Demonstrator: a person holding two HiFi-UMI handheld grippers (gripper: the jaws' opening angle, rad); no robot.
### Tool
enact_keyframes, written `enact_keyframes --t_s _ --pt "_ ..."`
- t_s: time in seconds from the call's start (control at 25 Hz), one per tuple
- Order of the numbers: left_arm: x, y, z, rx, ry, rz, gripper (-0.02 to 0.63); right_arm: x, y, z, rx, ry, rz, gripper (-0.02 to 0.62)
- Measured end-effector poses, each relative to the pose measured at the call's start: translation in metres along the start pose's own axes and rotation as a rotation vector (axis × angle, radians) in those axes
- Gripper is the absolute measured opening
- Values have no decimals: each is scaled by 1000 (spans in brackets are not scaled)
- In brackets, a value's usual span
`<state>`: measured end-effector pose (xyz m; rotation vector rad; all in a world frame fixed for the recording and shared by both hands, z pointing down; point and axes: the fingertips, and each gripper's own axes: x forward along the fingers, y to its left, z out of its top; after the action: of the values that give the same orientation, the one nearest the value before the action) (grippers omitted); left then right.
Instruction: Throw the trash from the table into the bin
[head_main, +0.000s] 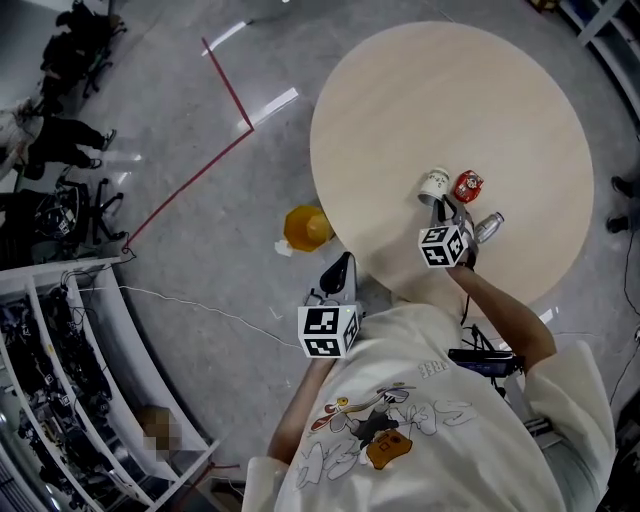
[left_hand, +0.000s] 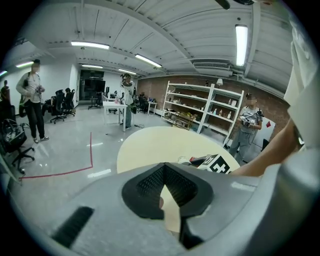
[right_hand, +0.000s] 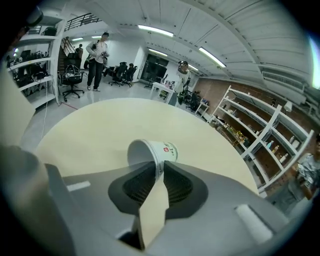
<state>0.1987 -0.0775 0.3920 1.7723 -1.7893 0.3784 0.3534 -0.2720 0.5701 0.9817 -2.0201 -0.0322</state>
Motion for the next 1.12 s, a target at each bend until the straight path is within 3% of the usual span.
enact_keyframes --t_s 0.2,0.44,0.6,1.12 --pt "2 1 0 -10 -24 -4 3 -9 -8 2 37 -19 -11 18" --pt "0 -11 0 -26 -36 -20 3 -31 1 9 65 -42 63 20" --pt "-5 -5 -3 -40 -41 -30 3 -46 25 20 71 -64 114 20" --pt "-21 21 -7 -105 -66 41 3 -66 89 70 39 -147 279 20"
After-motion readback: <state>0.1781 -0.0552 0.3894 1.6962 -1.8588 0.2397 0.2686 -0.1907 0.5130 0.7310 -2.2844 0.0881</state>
